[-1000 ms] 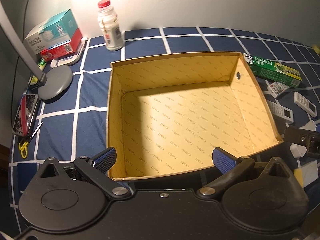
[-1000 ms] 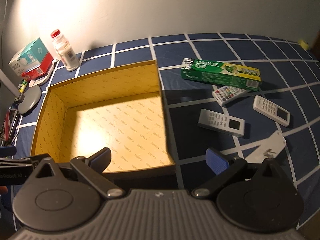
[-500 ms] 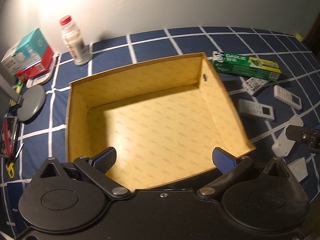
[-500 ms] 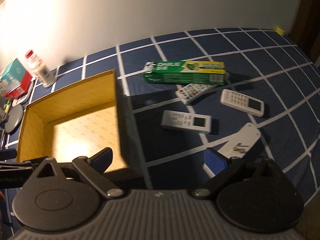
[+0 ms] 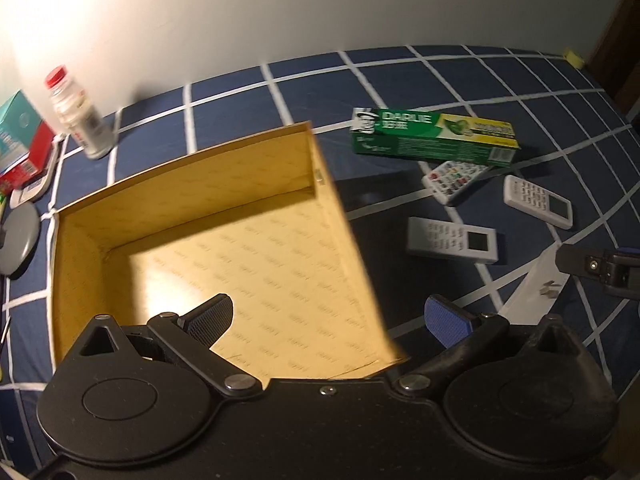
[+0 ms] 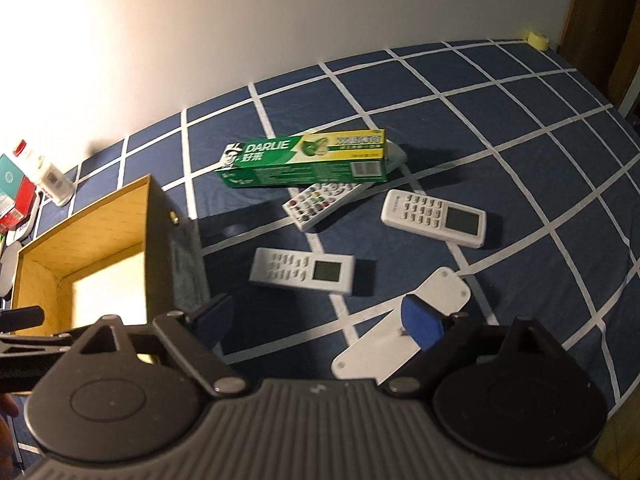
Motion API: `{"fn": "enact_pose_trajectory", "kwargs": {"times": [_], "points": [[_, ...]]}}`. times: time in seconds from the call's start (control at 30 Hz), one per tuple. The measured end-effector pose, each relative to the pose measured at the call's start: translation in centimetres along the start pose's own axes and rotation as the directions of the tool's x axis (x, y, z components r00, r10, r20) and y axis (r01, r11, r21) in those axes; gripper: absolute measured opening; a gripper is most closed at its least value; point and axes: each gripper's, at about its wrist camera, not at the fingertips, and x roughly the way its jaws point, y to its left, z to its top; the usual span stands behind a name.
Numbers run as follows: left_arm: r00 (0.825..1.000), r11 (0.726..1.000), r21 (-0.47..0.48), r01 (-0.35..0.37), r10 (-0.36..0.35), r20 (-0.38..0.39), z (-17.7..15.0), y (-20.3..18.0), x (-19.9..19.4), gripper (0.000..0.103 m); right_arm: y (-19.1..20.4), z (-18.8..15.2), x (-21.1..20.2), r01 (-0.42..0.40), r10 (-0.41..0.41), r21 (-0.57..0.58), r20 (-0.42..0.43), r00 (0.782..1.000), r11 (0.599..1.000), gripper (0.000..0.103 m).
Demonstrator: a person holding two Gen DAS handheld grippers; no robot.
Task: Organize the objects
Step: 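Move the right tool toward the white remote with a display screen, then close the right gripper on the white display remote and lift it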
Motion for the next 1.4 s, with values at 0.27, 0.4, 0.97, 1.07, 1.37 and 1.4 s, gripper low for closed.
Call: {"fn": "enact_pose_trajectory", "kwargs": {"times": [0.27,0.4,0.97,1.07,1.37,1.4], "points": [[0.999,0.999,0.042,0.031,-0.029,-0.039,2.5,-3.5,2.3,0.094,-2.8,2.0,1.7,-0.026,0.027,0.04,-0.035,0.999,0.999,0.078],[0.997,0.996,0.073,0.055,-0.051,-0.057,3.8,-5.2,3.5,0.09,-3.9,3.0,2.7,-0.041,0.045,0.071,-0.054,0.998,0.997,0.074],[0.961,0.978,0.118,0.174,-0.142,-0.237,7.1,-9.1,12.5,0.077,-5.0,6.3,11.2,-0.078,0.108,0.149,-0.205,0.973,0.986,0.062],[0.951,0.976,0.111,0.189,-0.153,-0.27,7.2,-9.1,14.1,0.075,-4.8,6.4,13.0,-0.071,0.107,0.15,-0.244,0.964,0.986,0.062],[0.913,0.964,0.072,0.255,-0.216,-0.347,7.1,-9.0,18.0,0.068,-4.7,6.4,17.4,-0.069,0.126,0.179,-0.325,0.937,0.981,0.062],[0.909,0.963,0.067,0.262,-0.223,-0.353,7.1,-9.0,18.2,0.068,-4.6,6.3,17.7,-0.072,0.131,0.181,-0.334,0.933,0.981,0.062]]}}
